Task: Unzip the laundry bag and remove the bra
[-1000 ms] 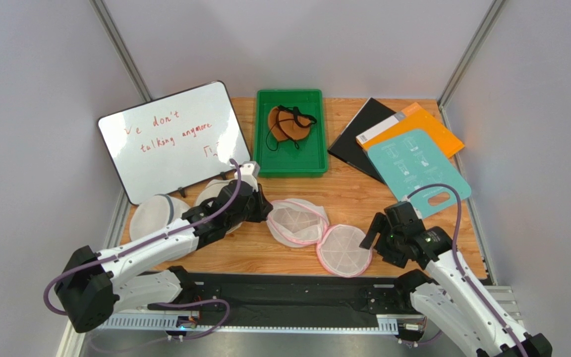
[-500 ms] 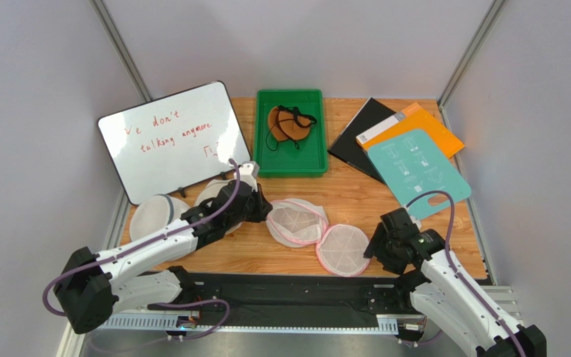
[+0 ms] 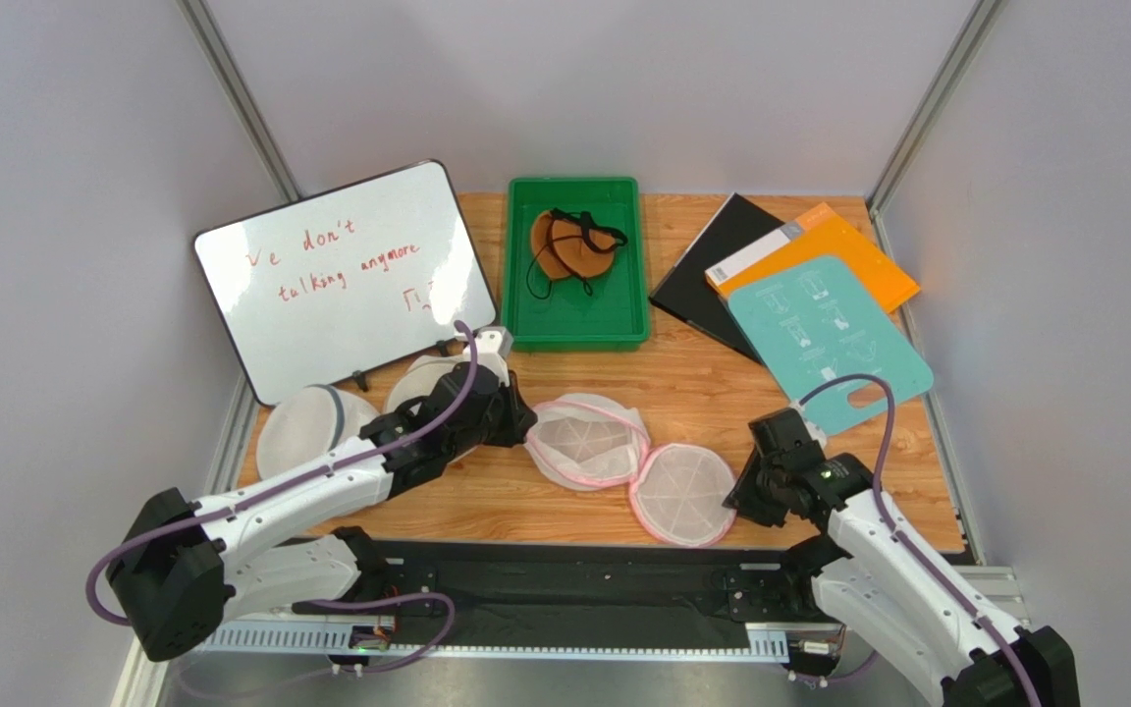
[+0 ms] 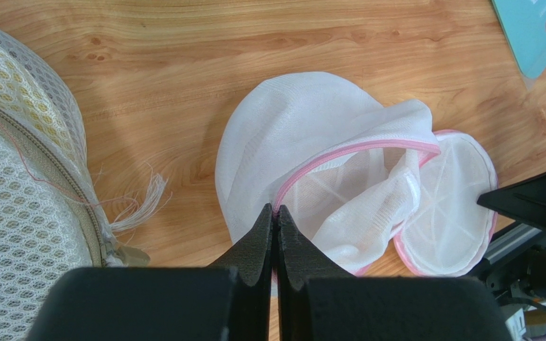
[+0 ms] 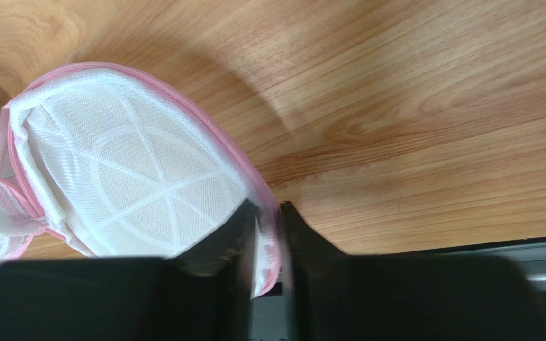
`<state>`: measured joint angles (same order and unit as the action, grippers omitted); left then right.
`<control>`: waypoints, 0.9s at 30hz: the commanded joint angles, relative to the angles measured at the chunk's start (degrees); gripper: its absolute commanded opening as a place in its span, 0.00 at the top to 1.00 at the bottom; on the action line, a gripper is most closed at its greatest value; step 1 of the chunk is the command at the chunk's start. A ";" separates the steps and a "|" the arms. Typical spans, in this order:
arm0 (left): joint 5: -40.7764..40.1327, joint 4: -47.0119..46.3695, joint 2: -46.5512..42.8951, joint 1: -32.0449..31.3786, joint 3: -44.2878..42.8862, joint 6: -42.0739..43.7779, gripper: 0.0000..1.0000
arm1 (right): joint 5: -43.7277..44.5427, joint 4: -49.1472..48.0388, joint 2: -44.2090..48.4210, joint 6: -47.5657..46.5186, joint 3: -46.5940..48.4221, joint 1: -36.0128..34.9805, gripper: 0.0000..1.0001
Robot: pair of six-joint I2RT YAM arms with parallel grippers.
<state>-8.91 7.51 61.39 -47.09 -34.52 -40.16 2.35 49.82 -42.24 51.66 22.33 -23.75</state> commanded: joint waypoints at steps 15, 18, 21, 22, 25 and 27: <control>3.89 -6.09 5.58 0.16 -1.50 -0.27 1.00 | 6.96 9.85 -8.03 -8.15 28.37 -0.16 1.00; 6.43 -9.24 8.48 -0.02 -1.78 -1.40 1.00 | 9.24 10.82 -11.80 -10.61 33.56 -1.38 1.00; 6.80 -11.37 10.42 -1.42 -2.21 -2.29 1.00 | 12.49 12.40 -15.06 -12.80 38.30 -2.97 1.00; 6.62 -11.55 11.20 -1.86 -2.48 -2.29 1.00 | 13.20 13.45 -16.46 -13.68 39.54 -3.41 1.00; 6.01 -12.08 12.96 -3.79 -4.06 -2.46 1.00 | 15.40 14.42 -18.83 -14.22 43.23 -5.16 1.00; 6.36 -13.13 13.84 -4.15 -4.85 -2.99 1.00 | 16.71 14.69 -19.98 -14.83 44.72 -6.74 1.00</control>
<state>-3.42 -0.67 74.04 -50.02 -35.62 -41.85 13.91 62.63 -60.53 39.83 62.24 -28.21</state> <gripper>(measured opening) 0.007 0.010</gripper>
